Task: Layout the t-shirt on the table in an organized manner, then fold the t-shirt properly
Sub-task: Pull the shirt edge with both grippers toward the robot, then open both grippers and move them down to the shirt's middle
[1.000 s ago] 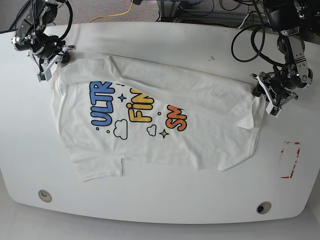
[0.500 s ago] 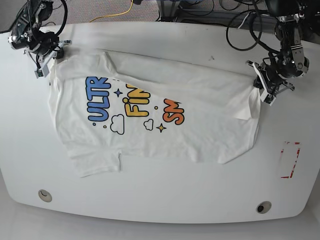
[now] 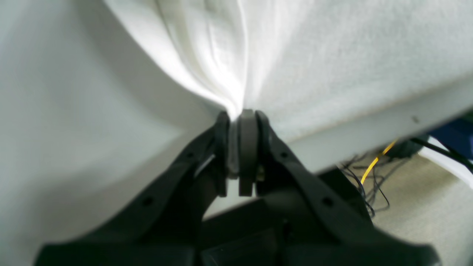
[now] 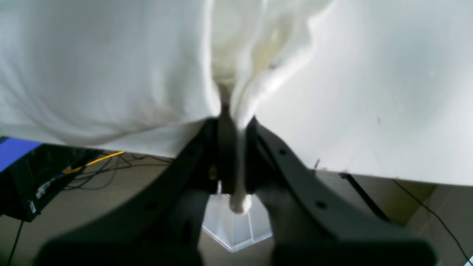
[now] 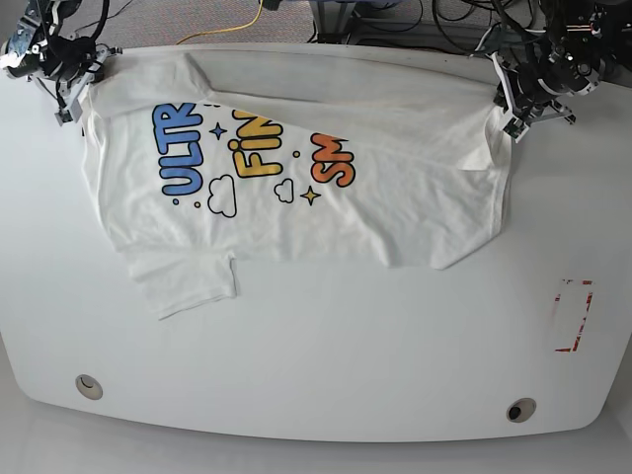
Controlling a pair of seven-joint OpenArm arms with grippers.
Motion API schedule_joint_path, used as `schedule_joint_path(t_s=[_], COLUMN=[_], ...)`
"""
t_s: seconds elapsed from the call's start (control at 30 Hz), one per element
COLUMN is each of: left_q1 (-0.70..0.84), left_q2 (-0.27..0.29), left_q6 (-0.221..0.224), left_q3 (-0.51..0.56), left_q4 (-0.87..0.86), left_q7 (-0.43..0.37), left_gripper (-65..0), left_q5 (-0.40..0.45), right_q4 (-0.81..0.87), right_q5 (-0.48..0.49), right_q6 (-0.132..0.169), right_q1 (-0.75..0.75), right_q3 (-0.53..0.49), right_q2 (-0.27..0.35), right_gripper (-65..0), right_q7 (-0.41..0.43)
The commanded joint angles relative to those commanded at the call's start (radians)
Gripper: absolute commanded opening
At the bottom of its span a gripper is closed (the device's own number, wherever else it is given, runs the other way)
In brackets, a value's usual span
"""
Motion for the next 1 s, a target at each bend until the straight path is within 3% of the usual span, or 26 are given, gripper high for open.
schedule_joint_path(t_s=[0.23, 0.33, 0.4, 0.47, 0.6, 0.73, 0.83, 1.0], left_q1=[0.023, 0.023, 0.023, 0.023, 0.023, 0.015, -0.017, -0.086], left_q2=[0.0, 0.0, 0.0, 0.0, 0.0, -0.003, -0.005, -0.008], left_q6=[0.0, 0.0, 0.0, 0.0, 0.0, 0.0, 0.0, 0.0], left_q3=[-0.052, -0.055, -0.055, -0.071, -0.097, -0.097, -0.097, -0.118], left_q4=[0.002, 0.003, 0.005, 0.021, 0.058, 0.089, 0.114, 0.12], left_q7=[0.0, 0.0, 0.0, 0.0, 0.002, 0.025, 0.087, 0.13], left_gripper=[-64.6, -55.6, -47.9, -38.3, -28.5, -28.3, -28.3, -28.3], left_q5=[-0.002, -0.002, -0.002, -0.002, -0.002, -0.003, -0.003, -0.003], right_q4=[0.077, 0.083, 0.083, 0.083, 0.104, 0.169, 0.215, 0.233], right_q5=[0.0, -0.003, -0.003, -0.003, 0.0, 0.0, -0.002, 0.0], right_q6=[0.0, 0.0, 0.0, 0.0, 0.0, 0.0, 0.0, 0.0], right_q1=[-0.026, -0.023, -0.02, -0.018, -0.023, -0.026, -0.026, 0.018], right_q3=[-0.006, -0.005, 0.0, 0.002, 0.026, 0.069, 0.086, 0.104], right_q2=[-0.011, -0.029, -0.032, -0.032, -0.028, -0.034, -0.031, 0.002], right_gripper=[-64.0, -55.6, -44.1, -27.6, -1.3, 0.0, 0.0, 0.0], right_q7=[-0.002, -0.002, -0.002, -0.002, -0.002, -0.002, -0.011, -0.075])
